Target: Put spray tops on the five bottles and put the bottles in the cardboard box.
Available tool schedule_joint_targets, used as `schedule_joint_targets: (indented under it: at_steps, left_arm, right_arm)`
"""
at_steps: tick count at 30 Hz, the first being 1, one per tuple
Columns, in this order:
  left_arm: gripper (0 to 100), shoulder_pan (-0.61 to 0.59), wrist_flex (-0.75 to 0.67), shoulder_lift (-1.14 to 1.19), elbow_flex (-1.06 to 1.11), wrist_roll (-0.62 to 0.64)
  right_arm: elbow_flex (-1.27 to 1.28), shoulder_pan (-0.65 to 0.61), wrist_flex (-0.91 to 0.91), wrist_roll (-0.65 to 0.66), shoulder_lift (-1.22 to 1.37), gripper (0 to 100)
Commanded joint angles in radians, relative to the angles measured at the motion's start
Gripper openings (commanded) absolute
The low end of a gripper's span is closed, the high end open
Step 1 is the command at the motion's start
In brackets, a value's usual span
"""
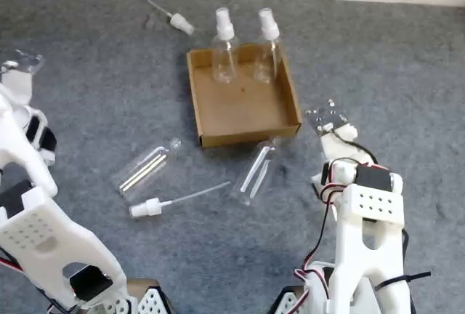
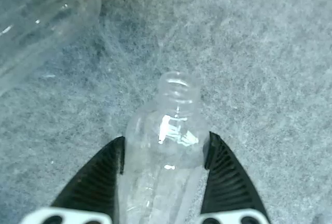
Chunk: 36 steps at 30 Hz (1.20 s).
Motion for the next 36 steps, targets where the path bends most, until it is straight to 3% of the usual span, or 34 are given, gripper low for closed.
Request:
schedule_joint_targets:
  at_steps: [1, 8, 15, 22, 27, 32, 36]
  left_arm:
    - [16, 0.024, -0.12, -0.012, -0.007, 0.107]
    - [16, 0.051, -0.127, 0.111, -0.01, 0.11]
    - [1, 0.051, -0.12, 0.148, -0.001, 0.106]
    - [0, 0.051, -0.094, 0.133, -0.012, 0.112]
    - [0, 0.047, 0.08, -0.038, -0.091, 0.112]
    - [0, 0.056, 0.155, -0.334, -0.091, 0.189]
    - [0, 0.131, 0.247, -0.555, -0.091, 0.236]
  right_arm:
    - [-0.01, -0.004, -0.013, 0.006, -0.001, 0.3]
    - [-0.01, 0.001, -0.013, 0.006, -0.001, 0.3]
    - [-0.01, 0.001, -0.013, 0.005, -0.001, 0.3]
    - [-0.012, 0.001, -0.013, 0.003, -0.002, 0.4]
    - [-0.016, -0.028, -0.018, -0.11, -0.12, 0.4]
    - [-0.012, -0.206, -0.018, -0.19, -0.364, 0.3]
    - [-0.012, -0.335, -0.019, -0.282, -0.447, 0.3]
